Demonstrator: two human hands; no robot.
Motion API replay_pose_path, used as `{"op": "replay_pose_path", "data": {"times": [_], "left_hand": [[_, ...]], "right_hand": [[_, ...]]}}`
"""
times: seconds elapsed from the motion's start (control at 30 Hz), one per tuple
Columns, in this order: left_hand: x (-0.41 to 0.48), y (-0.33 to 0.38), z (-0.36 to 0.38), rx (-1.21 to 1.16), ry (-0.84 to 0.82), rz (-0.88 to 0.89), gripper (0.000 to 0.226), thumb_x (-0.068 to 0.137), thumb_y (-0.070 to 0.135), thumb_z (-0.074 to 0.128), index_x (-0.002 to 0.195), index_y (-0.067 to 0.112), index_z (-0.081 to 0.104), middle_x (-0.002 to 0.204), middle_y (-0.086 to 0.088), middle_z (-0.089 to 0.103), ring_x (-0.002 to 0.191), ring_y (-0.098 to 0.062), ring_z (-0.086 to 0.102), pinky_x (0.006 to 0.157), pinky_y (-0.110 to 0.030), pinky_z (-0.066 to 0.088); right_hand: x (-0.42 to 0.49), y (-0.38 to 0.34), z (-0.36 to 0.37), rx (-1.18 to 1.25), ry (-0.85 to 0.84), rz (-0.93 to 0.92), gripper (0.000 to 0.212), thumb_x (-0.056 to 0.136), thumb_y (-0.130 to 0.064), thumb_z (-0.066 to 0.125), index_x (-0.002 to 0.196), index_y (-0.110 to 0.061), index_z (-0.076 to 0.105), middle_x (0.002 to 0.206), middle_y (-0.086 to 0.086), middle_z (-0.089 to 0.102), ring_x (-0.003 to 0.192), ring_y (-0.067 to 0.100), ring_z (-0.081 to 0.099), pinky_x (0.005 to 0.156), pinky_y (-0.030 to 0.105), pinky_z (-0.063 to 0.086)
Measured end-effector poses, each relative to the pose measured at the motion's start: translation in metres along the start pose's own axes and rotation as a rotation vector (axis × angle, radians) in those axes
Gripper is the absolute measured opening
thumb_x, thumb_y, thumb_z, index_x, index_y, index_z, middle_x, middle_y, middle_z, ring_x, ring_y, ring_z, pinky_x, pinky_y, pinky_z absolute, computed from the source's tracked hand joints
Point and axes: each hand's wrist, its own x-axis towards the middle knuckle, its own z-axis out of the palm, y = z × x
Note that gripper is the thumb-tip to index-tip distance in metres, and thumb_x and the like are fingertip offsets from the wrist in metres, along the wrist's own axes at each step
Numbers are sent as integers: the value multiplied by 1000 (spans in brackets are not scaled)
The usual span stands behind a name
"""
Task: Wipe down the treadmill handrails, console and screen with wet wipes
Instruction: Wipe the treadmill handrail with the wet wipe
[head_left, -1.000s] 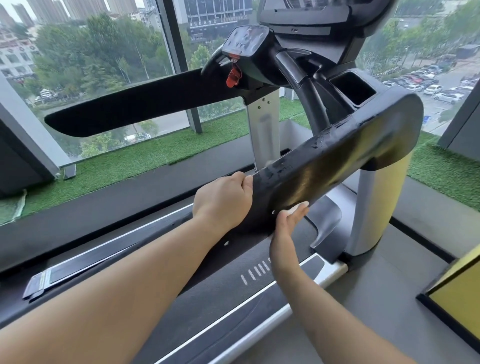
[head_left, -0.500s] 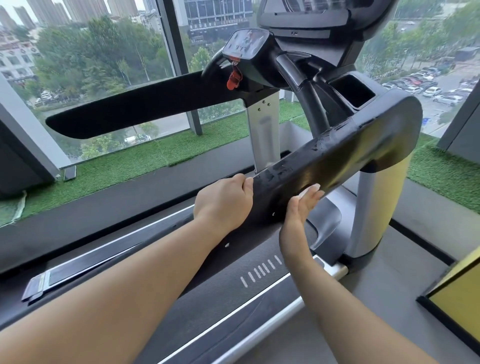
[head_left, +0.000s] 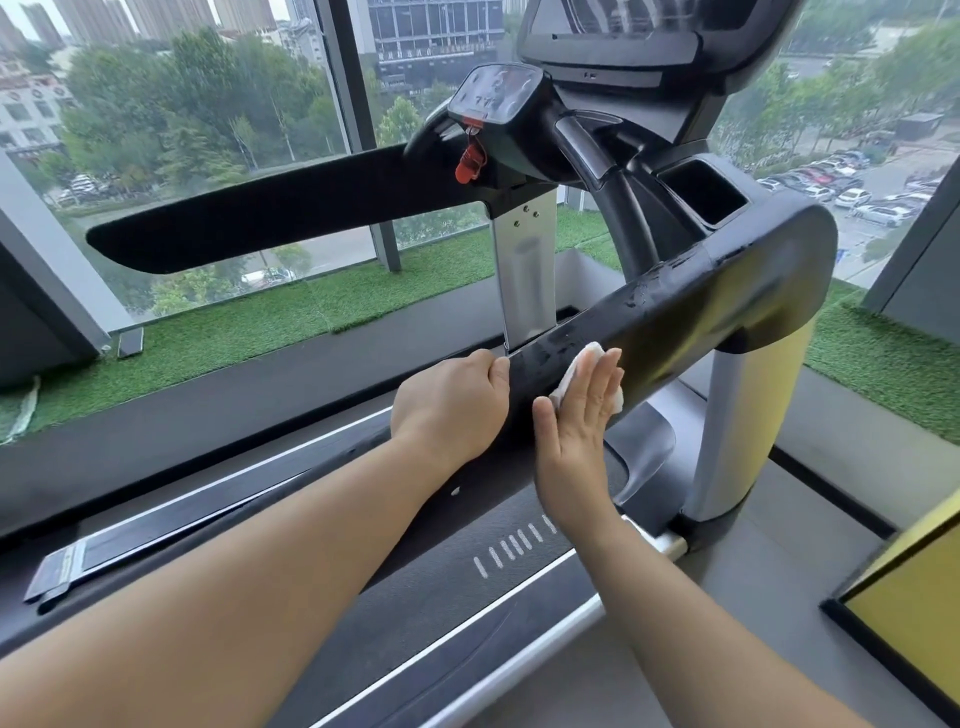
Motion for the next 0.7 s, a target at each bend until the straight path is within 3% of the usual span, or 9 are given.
{"op": "replay_pose_path", "data": {"times": [0.17, 0.27, 0.4, 0.47, 0.6, 0.7], "left_hand": [[1, 0, 1, -6, 3, -4, 39, 101, 41, 23, 99, 19, 56, 101, -4, 65, 96, -29, 58, 72, -34, 38], [1, 0, 1, -1, 5, -1, 40, 101, 41, 22, 98, 19, 55, 100, -4, 65, 95, -29, 58, 71, -33, 38], [0, -1, 1, 5, 9, 8, 40, 101, 41, 21, 99, 19, 55, 98, -3, 65, 92, -28, 58, 68, -32, 36], [0, 0, 1, 4, 10, 5, 40, 101, 41, 22, 100, 19, 55, 99, -3, 65, 94, -28, 58, 69, -32, 36], [1, 0, 0, 1, 5, -3, 38, 101, 41, 23, 96, 19, 54, 100, -3, 65, 94, -28, 58, 69, -32, 36], [0, 0, 0, 4, 8, 3, 36, 101, 41, 22, 89, 21, 49, 98, -4, 65, 92, -29, 58, 68, -32, 35]], "right_hand": [[-57, -3, 31, -202, -127, -274, 68, 97, -59, 13, 147, -29, -23, 153, -10, -32, 143, 18, -24, 116, 34, -14], [-42, 22, 20, -328, -64, -388, 63, 100, -54, 14, 150, -27, -15, 156, -8, -26, 145, 17, -17, 117, 35, -9], [-6, 21, -2, -56, 9, -12, 67, 90, -59, 15, 142, -33, -19, 146, -21, -32, 137, 1, -32, 114, 22, -17], [-12, 6, 3, -4, -7, 19, 70, 88, -61, 15, 140, -34, -21, 144, -21, -36, 135, 2, -35, 109, 15, -21], [-53, 4, 23, -184, -171, -251, 67, 96, -61, 13, 146, -34, -24, 151, -14, -35, 141, 16, -28, 114, 28, -19], [-41, 27, 14, -308, -122, -372, 61, 100, -54, 13, 148, -32, -18, 154, -13, -29, 143, 16, -21, 115, 31, -15]]}}
